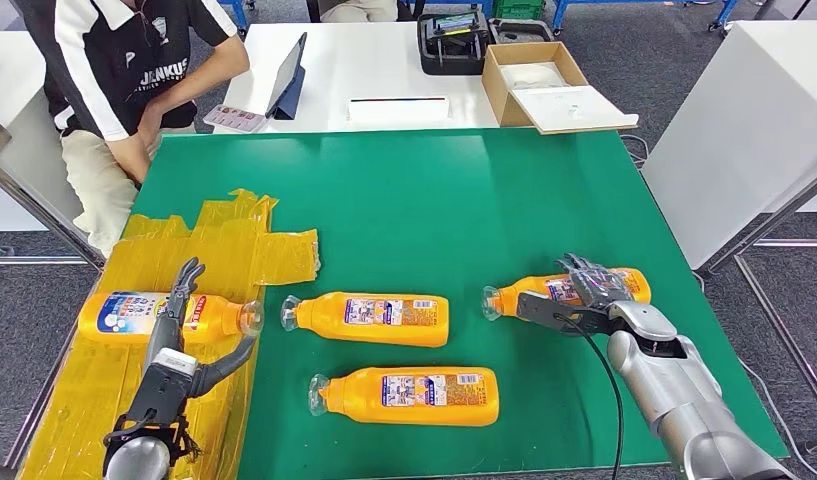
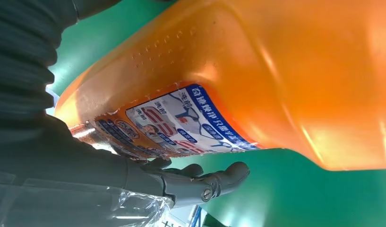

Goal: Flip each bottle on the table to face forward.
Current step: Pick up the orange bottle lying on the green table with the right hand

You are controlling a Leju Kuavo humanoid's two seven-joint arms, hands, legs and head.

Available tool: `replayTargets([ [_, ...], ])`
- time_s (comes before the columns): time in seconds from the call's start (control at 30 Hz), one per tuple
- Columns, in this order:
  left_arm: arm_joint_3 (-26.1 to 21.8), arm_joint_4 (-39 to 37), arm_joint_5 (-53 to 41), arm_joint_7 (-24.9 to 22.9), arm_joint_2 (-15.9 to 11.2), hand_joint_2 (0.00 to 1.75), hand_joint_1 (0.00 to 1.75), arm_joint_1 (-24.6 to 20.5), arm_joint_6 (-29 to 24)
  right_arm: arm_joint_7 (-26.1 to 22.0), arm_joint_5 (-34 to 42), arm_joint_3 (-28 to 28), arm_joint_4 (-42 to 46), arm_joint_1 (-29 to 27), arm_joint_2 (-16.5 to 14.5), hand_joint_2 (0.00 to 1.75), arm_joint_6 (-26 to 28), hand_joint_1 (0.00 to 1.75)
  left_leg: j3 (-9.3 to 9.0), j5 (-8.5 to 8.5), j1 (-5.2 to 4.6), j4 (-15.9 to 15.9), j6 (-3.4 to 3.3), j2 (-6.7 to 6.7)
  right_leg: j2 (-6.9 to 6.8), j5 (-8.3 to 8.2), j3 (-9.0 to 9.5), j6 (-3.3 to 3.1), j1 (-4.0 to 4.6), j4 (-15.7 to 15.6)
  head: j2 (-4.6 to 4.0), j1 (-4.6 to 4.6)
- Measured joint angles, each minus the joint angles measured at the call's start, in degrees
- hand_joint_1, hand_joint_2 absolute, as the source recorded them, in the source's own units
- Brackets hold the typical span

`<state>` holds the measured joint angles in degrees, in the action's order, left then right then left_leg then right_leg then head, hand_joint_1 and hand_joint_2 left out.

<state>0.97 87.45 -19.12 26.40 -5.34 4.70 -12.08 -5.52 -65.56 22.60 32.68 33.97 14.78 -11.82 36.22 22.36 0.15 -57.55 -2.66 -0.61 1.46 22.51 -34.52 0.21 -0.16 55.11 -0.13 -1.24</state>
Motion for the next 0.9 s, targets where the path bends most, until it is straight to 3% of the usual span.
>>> replayTargets([
  [0.57,1.4,1.0,-2.7,-2.8,1.7,1.75,0.0,0.0,0.3,3.1,1.3,0.6,-0.6,0.3,2.2,1.75,0.0,0.0,-0.1,-0.02,-0.24,0.0,-0.12,-0.04,-0.09,-0.07,0.02,0.11,-0.02,0.0,0.0,-0.01],
  [0.9,1.5,0.9,-4.7,-4.1,3.6,1.75,0.0,-3.1,2.2,3.8,1.5,0.6,-1.2,0.5,3.1,1.75,0.0,0.0,-0.1,-0.09,-0.27,0.0,-0.2,-0.05,-0.09,-0.14,0.03,0.21,-0.02,0.0,0.0,0.01],
])
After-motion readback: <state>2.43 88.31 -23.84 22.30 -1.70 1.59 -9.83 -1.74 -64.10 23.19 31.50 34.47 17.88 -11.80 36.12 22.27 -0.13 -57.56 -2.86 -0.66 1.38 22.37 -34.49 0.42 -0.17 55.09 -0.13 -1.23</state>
